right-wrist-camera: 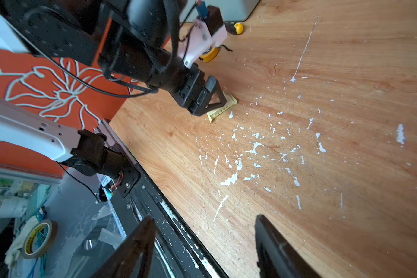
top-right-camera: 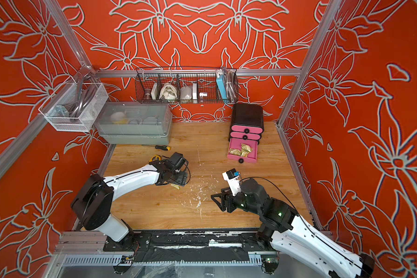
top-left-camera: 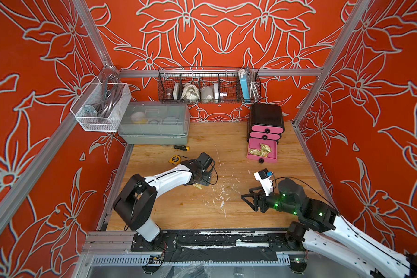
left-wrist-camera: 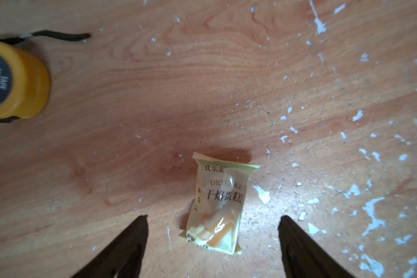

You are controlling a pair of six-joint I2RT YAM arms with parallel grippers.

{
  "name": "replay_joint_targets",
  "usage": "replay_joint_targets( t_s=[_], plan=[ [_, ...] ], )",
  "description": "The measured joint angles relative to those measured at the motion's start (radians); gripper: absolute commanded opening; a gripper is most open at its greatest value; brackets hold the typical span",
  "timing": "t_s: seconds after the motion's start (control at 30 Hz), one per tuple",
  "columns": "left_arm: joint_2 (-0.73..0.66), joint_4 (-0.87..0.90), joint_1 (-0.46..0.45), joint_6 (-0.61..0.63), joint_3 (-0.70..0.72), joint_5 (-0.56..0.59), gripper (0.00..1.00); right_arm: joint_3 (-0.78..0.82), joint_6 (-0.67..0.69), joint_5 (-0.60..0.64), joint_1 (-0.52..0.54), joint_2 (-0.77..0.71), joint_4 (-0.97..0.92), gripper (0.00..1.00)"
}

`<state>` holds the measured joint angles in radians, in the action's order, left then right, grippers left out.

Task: Place the cookies into the drawer by color
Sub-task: Pick up the cookie at the center of the board.

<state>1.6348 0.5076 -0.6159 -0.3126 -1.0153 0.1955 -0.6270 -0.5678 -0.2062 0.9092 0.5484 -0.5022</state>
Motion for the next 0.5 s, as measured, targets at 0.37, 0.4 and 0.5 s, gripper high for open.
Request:
replay_joint_targets(
  t_s=[0.37, 0.4, 0.5],
  plan=[
    [0.140, 0.010, 0.000, -0.037, -0.051, -0.026, 0.55, 0.000, 0.024, 0.050, 0.000, -0.083, -0.051, 0.78],
    [0.147, 0.008, 0.000, -0.047, -0.056, -0.028, 0.53, 0.000, 0.024, 0.053, 0.000, -0.083, -0.052, 0.78],
    [0.162, 0.002, 0.000, -0.071, -0.071, -0.040, 0.41, 0.000, 0.025, 0.060, 0.000, -0.083, -0.053, 0.78]
  ],
)
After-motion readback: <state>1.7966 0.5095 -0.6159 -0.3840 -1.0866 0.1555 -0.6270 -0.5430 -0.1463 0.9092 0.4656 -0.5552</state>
